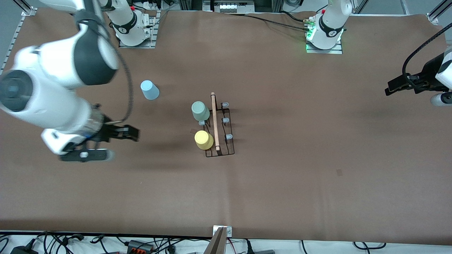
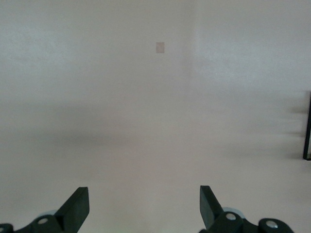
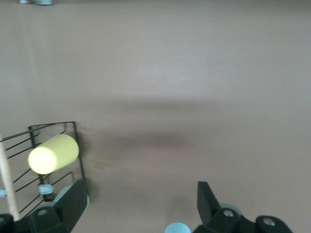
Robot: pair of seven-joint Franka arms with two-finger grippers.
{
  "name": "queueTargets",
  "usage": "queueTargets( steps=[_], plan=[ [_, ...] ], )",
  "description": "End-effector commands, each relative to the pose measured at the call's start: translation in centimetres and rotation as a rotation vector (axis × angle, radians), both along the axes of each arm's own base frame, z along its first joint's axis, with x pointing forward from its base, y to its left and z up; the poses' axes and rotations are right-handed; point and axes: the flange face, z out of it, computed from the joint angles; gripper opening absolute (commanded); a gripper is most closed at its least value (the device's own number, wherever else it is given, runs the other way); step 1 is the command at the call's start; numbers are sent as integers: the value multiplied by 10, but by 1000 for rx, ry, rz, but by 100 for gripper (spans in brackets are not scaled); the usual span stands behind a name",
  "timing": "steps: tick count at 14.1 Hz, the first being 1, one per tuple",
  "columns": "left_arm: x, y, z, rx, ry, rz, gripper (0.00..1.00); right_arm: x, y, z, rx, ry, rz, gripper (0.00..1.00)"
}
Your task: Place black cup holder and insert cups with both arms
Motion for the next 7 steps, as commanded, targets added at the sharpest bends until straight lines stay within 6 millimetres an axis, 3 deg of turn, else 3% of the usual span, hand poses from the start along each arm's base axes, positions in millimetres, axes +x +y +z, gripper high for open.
queueTargets(
  steps=[1, 3, 5, 7],
  plan=[
    [-2, 1, 3, 14, 3, -15, 100, -5, -40, 20, -14, 2, -10, 100],
    [0, 4, -2, 32, 13, -14, 100, -6, -95, 34, 13, -6, -66, 100],
    [0, 7, -3, 45, 17, -9, 100, -20, -140, 52, 21, -17, -78, 100],
    [1, 3, -4, 46, 18, -14, 100, -38, -172, 68, -17, -37, -70, 100]
  ],
)
